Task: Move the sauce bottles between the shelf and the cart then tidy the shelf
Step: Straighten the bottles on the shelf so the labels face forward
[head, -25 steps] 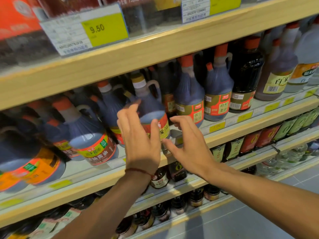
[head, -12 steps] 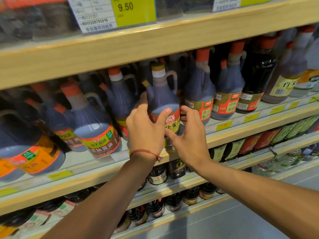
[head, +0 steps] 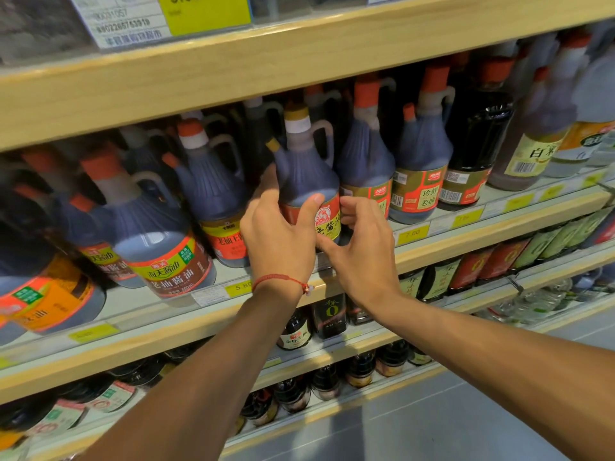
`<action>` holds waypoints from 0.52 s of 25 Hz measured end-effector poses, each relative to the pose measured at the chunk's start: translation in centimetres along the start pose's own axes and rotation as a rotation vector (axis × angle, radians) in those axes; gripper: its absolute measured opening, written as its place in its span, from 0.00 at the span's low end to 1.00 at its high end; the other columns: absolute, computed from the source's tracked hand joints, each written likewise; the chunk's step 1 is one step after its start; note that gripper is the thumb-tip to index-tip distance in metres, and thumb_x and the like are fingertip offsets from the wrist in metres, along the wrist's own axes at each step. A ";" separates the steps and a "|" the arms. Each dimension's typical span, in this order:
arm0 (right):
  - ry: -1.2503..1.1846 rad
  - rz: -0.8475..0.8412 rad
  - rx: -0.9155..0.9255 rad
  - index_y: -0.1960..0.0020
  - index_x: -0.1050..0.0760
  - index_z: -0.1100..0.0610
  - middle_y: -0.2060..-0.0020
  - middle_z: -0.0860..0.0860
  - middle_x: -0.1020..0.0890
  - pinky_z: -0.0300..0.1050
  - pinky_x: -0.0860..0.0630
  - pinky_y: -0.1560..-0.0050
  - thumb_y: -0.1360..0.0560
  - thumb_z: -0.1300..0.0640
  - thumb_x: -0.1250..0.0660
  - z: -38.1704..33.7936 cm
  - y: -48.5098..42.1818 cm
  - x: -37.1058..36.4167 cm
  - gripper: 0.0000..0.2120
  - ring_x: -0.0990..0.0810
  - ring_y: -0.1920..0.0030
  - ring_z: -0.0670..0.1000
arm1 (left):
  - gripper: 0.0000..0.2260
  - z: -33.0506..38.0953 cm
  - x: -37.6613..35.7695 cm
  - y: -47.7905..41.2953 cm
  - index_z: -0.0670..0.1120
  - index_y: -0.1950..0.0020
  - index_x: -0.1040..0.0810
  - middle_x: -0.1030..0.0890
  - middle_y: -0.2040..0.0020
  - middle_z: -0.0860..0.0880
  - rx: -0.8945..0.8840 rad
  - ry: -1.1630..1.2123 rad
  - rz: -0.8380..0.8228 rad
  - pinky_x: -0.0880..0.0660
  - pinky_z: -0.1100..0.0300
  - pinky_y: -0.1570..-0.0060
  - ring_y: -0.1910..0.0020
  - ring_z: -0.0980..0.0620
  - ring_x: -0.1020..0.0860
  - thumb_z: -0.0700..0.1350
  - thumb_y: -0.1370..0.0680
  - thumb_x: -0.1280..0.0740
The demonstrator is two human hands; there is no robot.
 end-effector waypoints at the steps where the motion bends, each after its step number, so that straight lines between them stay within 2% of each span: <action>1: 0.002 -0.004 -0.002 0.32 0.27 0.57 0.43 0.48 0.23 0.35 0.25 0.43 0.30 0.51 0.19 0.1 0.0 0.0 0.31 0.24 0.43 0.44 | 0.20 0.0 -0.1 0.1 0.44 0.42 0.22 0.22 0.51 0.47 0.005 -0.003 0.003 0.22 0.47 0.48 0.48 0.46 0.22 0.56 0.26 0.27; 3: 0.001 -0.008 -0.018 0.32 0.27 0.57 0.42 0.49 0.23 0.42 0.23 0.40 0.30 0.51 0.19 0.1 -0.2 0.0 0.31 0.23 0.42 0.46 | 0.20 0.2 0.0 0.2 0.42 0.42 0.22 0.23 0.51 0.48 0.023 0.006 0.014 0.22 0.45 0.46 0.47 0.45 0.23 0.54 0.26 0.27; 6: 0.002 -0.005 -0.028 0.32 0.28 0.57 0.41 0.50 0.23 0.52 0.22 0.40 0.30 0.51 0.19 0.1 -0.3 -0.3 0.31 0.22 0.41 0.50 | 0.28 0.4 -0.2 0.0 0.45 0.30 0.28 0.21 0.42 0.46 0.034 -0.019 0.001 0.24 0.46 0.42 0.41 0.44 0.24 0.55 0.25 0.28; 9: 0.006 0.004 -0.040 0.32 0.28 0.57 0.41 0.50 0.24 0.54 0.22 0.40 0.29 0.51 0.20 0.1 -0.3 -0.8 0.31 0.22 0.41 0.51 | 0.33 0.1 -0.2 -0.6 0.48 0.24 0.33 0.21 0.38 0.46 0.008 -0.016 -0.001 0.24 0.46 0.41 0.40 0.43 0.23 0.55 0.26 0.28; 13: 0.005 -0.012 -0.036 0.32 0.29 0.56 0.42 0.49 0.24 0.56 0.21 0.41 0.29 0.51 0.20 0.3 -0.5 -1.0 0.30 0.22 0.42 0.51 | 0.31 0.3 -0.1 -0.8 0.49 0.24 0.33 0.18 0.43 0.47 -0.011 -0.006 -0.016 0.22 0.49 0.45 0.46 0.38 0.21 0.52 0.25 0.27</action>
Point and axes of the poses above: each hand's wrist, its own y-axis away from the middle knuckle, its own x-axis out of the back of the hand, z = x × y, the point moved 6 cm from there along -y, towards the middle knuckle
